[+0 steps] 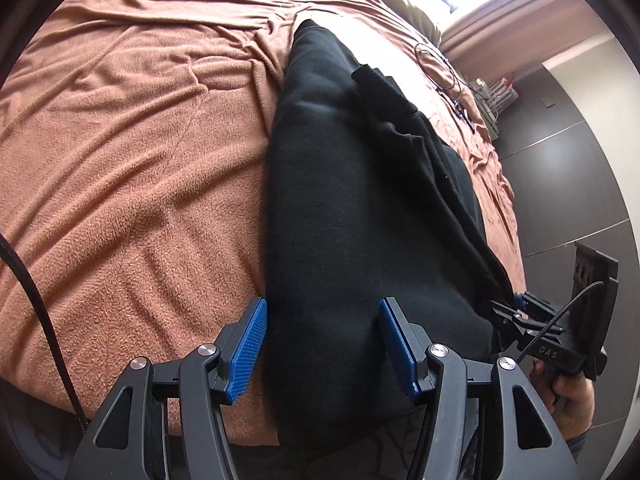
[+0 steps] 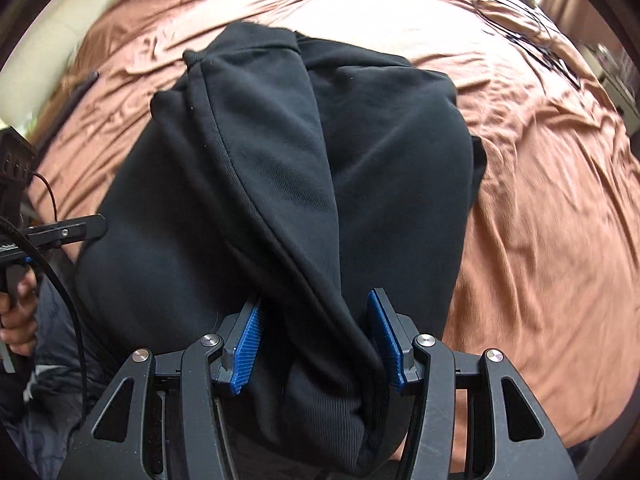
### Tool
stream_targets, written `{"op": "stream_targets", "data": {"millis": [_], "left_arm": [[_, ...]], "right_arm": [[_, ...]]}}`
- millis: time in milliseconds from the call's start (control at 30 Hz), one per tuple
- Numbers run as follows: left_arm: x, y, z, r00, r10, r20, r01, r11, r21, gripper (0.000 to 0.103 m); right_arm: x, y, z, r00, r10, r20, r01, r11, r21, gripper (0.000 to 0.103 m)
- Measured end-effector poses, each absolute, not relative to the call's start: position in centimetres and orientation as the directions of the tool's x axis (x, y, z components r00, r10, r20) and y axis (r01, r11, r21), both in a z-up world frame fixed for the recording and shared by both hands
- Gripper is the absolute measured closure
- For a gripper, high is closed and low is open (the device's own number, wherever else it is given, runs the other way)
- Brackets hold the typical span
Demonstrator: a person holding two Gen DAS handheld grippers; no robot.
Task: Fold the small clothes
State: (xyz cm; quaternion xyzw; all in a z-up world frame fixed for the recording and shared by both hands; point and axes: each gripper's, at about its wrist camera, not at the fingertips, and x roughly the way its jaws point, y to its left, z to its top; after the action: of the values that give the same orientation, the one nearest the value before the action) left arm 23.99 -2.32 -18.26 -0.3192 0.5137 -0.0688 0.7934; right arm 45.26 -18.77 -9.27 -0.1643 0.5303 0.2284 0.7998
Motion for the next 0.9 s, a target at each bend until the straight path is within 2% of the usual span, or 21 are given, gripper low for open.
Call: {"op": "stream_targets", "data": {"millis": [33,67,100,200,333,500,700,900], "left_arm": [[23.9,-2.1,-18.5,0.460,-0.441,-0.770,-0.220,0.784,-0.581,0.044],[24.0,-2.0,-18.7,0.458,-0.447,-0.768,-0.224,0.778,-0.587,0.044],[24.0,-1.9,-18.8,0.457,-0.452,-0.766,-0.226,0.774,-0.591,0.044],[23.9,-1.8,-19.2,0.457,-0.460,-0.761,-0.230,0.766,-0.601,0.044],[23.9,-2.0,-19.2,0.455,-0.465,-0.759,-0.226,0.765,-0.604,0.044],[23.9,-1.7,-19.1,0.451,-0.466,-0.761,-0.216,0.770,-0.600,0.044],[24.2,-2.7,-19.0,0.446,-0.459,-0.768,-0.194,0.788,-0.584,0.044],[24.6,-3.7,-19.4,0.432,-0.453,-0.780,-0.174,0.806,-0.565,0.044]], "right_arm": [[45.4,-18.4,-9.3,0.339,0.183,-0.923,-0.544,0.839,-0.034,0.054],[45.7,-18.0,-9.3,0.343,0.174,-0.923,-0.549,0.834,-0.047,0.060],[45.9,-17.6,-9.3,0.338,0.174,-0.925,-0.552,0.833,-0.045,0.073],[45.9,-17.4,-9.1,0.355,0.184,-0.916,-0.545,0.837,-0.043,0.095],[45.0,-18.9,-7.6,0.399,0.259,-0.879,-0.519,0.855,0.016,0.097],[43.9,-22.6,-6.8,0.389,0.402,-0.829,-0.466,0.862,0.199,0.097],[43.8,-27.3,-9.9,0.357,0.548,-0.756,-0.381,0.825,0.418,0.097],[44.5,-30.1,-13.7,0.368,0.611,-0.700,-0.307,0.791,0.529,0.097]]}}
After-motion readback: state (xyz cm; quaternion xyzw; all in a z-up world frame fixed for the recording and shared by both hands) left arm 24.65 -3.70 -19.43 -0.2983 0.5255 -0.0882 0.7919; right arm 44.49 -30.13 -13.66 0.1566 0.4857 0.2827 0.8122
